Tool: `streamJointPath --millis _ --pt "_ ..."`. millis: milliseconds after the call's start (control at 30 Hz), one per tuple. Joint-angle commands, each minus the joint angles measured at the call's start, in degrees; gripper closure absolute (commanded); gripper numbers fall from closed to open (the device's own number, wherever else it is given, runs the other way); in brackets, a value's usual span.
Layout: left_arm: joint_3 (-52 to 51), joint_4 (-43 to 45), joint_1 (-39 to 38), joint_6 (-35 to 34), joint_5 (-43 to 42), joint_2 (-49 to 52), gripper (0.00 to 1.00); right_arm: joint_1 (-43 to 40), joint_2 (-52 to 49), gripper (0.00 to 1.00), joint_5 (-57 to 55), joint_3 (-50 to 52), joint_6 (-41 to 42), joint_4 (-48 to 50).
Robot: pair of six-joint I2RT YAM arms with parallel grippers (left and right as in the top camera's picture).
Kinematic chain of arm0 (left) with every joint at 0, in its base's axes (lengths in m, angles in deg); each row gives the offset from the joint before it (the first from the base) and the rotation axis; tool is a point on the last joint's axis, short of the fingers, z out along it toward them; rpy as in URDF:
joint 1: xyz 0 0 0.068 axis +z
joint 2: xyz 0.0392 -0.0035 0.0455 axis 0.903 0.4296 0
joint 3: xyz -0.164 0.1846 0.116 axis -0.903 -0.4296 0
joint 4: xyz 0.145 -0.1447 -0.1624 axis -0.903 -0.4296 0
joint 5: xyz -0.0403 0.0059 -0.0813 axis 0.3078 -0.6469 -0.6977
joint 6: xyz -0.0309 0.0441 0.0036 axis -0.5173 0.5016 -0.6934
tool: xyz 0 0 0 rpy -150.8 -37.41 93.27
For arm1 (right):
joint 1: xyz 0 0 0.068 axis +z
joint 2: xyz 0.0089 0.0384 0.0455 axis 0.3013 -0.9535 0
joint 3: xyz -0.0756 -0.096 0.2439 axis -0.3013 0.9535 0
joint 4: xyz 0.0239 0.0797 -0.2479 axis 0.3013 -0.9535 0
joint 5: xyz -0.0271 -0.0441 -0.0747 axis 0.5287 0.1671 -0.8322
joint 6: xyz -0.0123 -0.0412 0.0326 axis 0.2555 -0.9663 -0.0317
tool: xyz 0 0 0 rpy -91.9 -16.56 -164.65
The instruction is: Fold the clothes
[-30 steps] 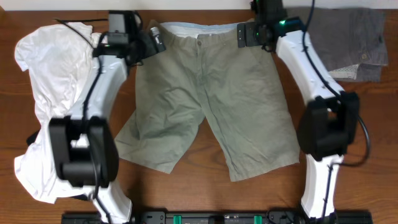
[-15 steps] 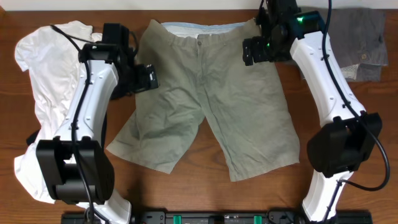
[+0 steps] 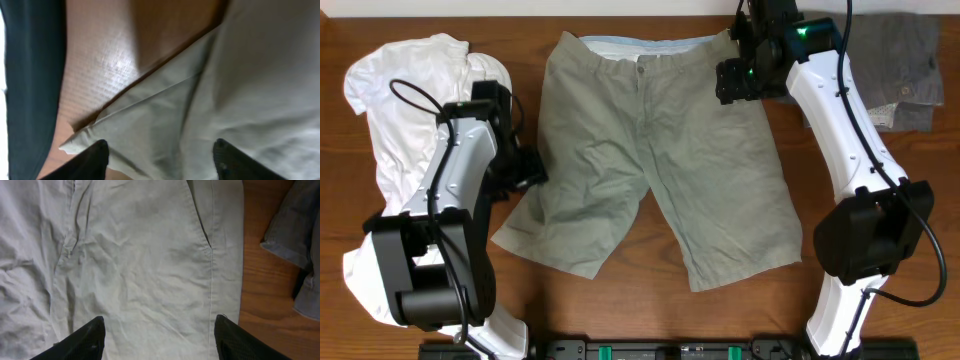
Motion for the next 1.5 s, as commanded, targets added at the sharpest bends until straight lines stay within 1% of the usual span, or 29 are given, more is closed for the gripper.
streamJointPath --millis 0,33,100,267,400,467,567,633,667,867,1000,1133,1200,1300,1333,1467 --pt "-2.3 0.3 -0.1 -0.1 0.5 0.4 0.40 0.2 -0.2 0.32 0.3 0.3 -0.1 0.1" --pt "-2.9 0.7 -0.1 -0.1 0.5 0.4 0.43 0.2 -0.2 0.32 0.3 0.3 -0.1 0.1" --pt "-4.6 2.7 -0.1 -0.1 0.7 0.4 0.45 0.2 -0.2 0.32 0.3 0.3 -0.1 0.0" --pt "-10.1 9.9 -0.1 -0.1 1.2 0.4 0.45 0.2 -0.2 0.32 0.3 0.3 -0.1 0.1" --pt "-13.5 13.8 -0.1 -0.1 4.0 0.4 0.46 0.2 -0.2 0.32 0.3 0.3 -0.1 0.1" --pt "-13.9 14.4 -0.1 -0.1 5.8 0.4 0.54 0.2 -0.2 0.32 0.3 0.3 -0.1 0.1" --pt "-13.9 15.0 -0.1 -0.1 6.5 0.4 0.70 0.2 -0.2 0.32 0.3 0.3 -0.1 0.2" --pt "-13.9 15.5 -0.1 -0.2 6.5 0.4 0.91 0.2 -0.2 0.32 0.3 0.3 -0.1 0.2" --pt "-13.9 15.6 -0.1 -0.5 6.5 0.4 0.94 0.2 -0.2 0.32 0.3 0.3 -0.1 0.2" --pt "-12.5 13.6 1.9 -8.8 6.2 0.4 0.94 0.2 -0.2 0.32 0.3 0.3 -0.1 0.2" --pt "-9.2 10.5 4.1 -9.1 4.1 0.0 0.94 0.2 -0.2 0.33 0.3 0.3 -0.1 0.3" --pt "-6.8 9.9 5.2 -9.1 4.1 -0.8 0.94 0.2 -0.2 0.33 0.3 0.3 -0.1 0.3" --pt "-5.9 9.9 5.5 -9.1 4.1 -1.2 0.94 0.2 -0.3 0.35 0.3 0.5 0.1 0.2" --pt "-4.3 8.3 5.7 -8.7 2.8 -1.8 0.94 0.3 -0.9 0.41 0.9 1.7 1.2 0.0" --pt "-3.5 7.5 5.7 -8.7 2.3 -2.0 0.94 0.5 -1.0 0.46 1.3 2.4 1.2 0.0" --pt "1.7 3.3 5.7 -8.6 0.0 -3.2 0.94 1.0 -1.0 0.74 2.5 7.5 1.6 1.2"
